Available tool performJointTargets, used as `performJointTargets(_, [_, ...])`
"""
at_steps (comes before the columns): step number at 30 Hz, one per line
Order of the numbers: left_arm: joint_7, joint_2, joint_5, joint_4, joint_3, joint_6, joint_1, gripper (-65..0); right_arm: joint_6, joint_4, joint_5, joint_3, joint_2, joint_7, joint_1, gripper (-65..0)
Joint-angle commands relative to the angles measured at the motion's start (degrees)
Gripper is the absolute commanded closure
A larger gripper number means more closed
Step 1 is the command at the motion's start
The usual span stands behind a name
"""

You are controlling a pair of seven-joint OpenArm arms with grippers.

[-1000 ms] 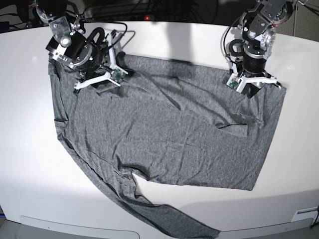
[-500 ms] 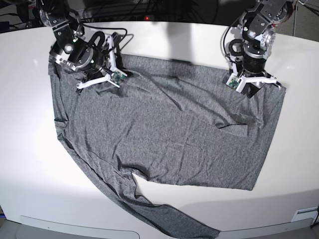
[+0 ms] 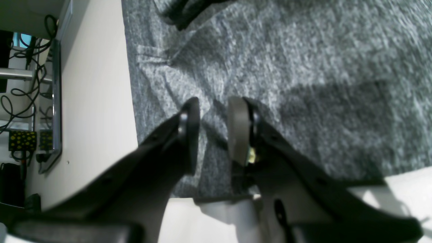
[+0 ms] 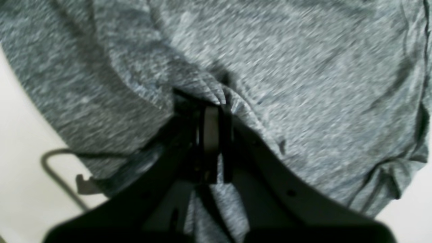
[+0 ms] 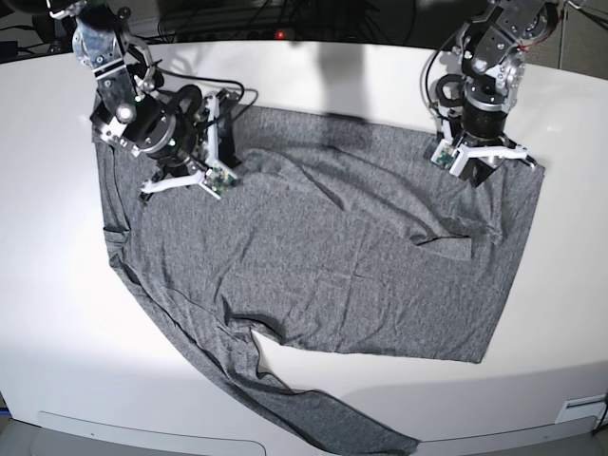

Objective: Fold the T-shirt properly
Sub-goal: 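Grasp the collar edge with the right gripper and reposition it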

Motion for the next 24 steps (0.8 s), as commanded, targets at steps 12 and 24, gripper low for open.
performJointTargets(12, [4.72, 0.13, -4.55, -0.81, 1.07, -6.47, 1.62, -16.5, -11.54, 0.70, -0.15, 0.26, 0.48, -0.11, 5.35, 0.0])
performJointTargets(24, [4.70, 0.15, -4.57, -0.81, 1.07, -6.47, 1.64, -16.5, -20.72, 0.13, -2.05, 0.26, 0.48, -2.58, 5.31, 0.0])
